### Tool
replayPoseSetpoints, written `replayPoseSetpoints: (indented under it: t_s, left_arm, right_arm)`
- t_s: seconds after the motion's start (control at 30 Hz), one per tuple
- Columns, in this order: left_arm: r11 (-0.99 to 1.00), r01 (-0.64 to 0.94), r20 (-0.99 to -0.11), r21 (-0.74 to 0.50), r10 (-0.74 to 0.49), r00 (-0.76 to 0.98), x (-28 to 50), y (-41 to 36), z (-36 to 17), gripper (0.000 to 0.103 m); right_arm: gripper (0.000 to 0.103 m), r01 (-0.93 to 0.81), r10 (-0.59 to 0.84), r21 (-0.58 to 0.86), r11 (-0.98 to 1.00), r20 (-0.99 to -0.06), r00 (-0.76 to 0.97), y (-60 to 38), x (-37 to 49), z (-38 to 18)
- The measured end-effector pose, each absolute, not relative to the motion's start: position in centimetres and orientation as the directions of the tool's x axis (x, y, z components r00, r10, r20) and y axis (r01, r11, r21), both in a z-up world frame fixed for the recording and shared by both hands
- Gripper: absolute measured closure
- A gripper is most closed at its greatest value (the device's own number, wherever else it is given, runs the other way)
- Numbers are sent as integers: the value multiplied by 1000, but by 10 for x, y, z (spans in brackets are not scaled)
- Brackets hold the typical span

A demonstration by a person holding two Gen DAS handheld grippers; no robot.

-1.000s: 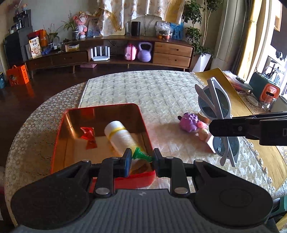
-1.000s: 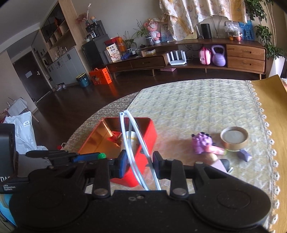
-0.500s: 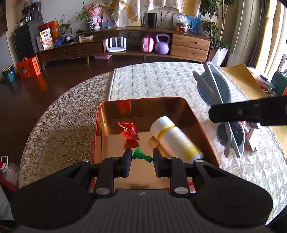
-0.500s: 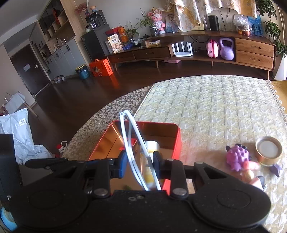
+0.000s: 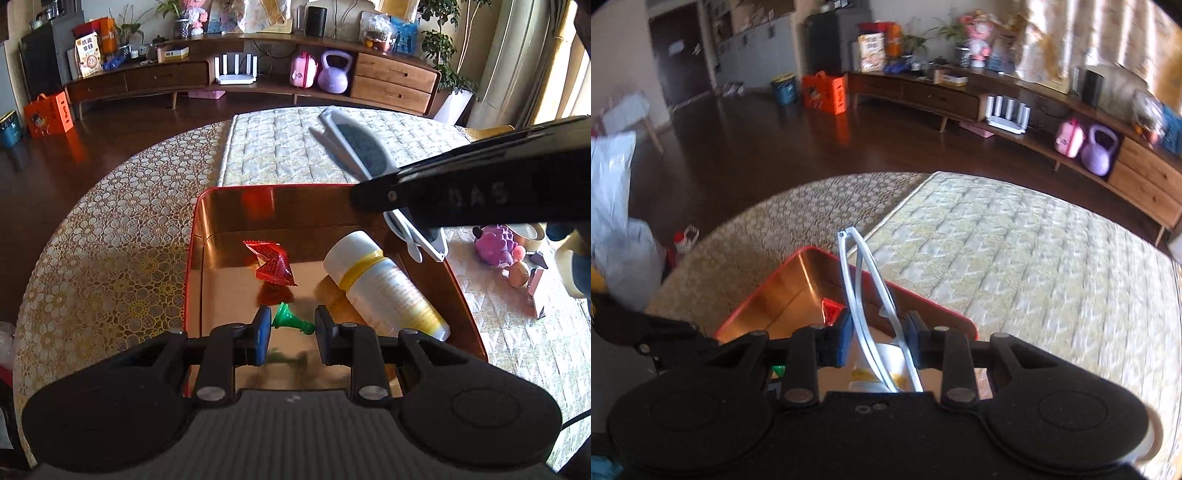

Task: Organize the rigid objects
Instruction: 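Carry the sunglasses in the right tool while the left tool carries the pawn into the tin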

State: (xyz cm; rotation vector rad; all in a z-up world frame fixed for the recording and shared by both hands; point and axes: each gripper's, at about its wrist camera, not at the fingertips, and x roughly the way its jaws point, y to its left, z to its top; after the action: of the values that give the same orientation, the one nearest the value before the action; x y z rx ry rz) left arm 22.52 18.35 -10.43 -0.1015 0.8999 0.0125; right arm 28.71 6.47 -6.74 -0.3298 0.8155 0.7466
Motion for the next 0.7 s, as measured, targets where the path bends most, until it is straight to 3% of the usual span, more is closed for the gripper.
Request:
replayPoseSetpoints:
  t_s: [0.4, 0.7]
  left_arm:
    - [993, -51, -787, -104, -51, 615, 238, 188, -118, 78]
    - [996, -37, -792, -82, -42, 609, 243, 182, -128, 78]
  right_arm:
    - [75, -797, 418, -116, 593, -802, 428, 100, 293, -95]
    - [71, -793, 421, -87, 602, -810, 408, 102, 299, -107]
